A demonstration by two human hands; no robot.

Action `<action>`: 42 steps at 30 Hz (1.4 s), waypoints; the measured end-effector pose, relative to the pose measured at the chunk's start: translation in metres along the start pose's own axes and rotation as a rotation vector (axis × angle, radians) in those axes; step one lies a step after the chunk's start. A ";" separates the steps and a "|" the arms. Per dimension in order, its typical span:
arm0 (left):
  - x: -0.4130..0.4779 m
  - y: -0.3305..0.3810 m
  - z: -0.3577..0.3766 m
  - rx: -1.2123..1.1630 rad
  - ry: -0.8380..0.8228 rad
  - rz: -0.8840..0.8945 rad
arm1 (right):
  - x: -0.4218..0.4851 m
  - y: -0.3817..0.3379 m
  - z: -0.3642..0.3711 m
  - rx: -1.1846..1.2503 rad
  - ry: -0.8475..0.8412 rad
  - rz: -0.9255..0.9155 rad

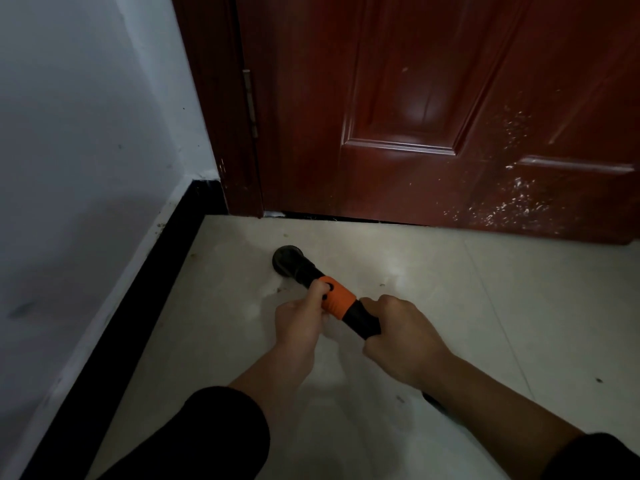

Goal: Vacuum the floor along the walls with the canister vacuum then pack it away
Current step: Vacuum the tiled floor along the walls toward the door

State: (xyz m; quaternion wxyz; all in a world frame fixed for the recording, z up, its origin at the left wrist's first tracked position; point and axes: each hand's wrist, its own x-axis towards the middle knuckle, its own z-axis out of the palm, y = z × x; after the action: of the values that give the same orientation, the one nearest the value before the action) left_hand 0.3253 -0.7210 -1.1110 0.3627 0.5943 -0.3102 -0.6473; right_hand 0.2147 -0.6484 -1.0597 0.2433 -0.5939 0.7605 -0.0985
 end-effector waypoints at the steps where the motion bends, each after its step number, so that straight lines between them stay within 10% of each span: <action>1: -0.004 -0.002 0.003 0.002 -0.008 -0.008 | -0.004 0.004 -0.001 -0.011 -0.005 0.004; 42: -0.050 -0.016 -0.022 0.116 0.051 -0.071 | -0.046 0.008 0.003 0.012 -0.073 -0.035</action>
State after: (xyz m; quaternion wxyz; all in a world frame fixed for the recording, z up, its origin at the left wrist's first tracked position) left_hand 0.3472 -0.6702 -1.0993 0.3122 0.6413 -0.3165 -0.6254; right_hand 0.2169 -0.6023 -1.0540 0.2729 -0.6087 0.7401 -0.0853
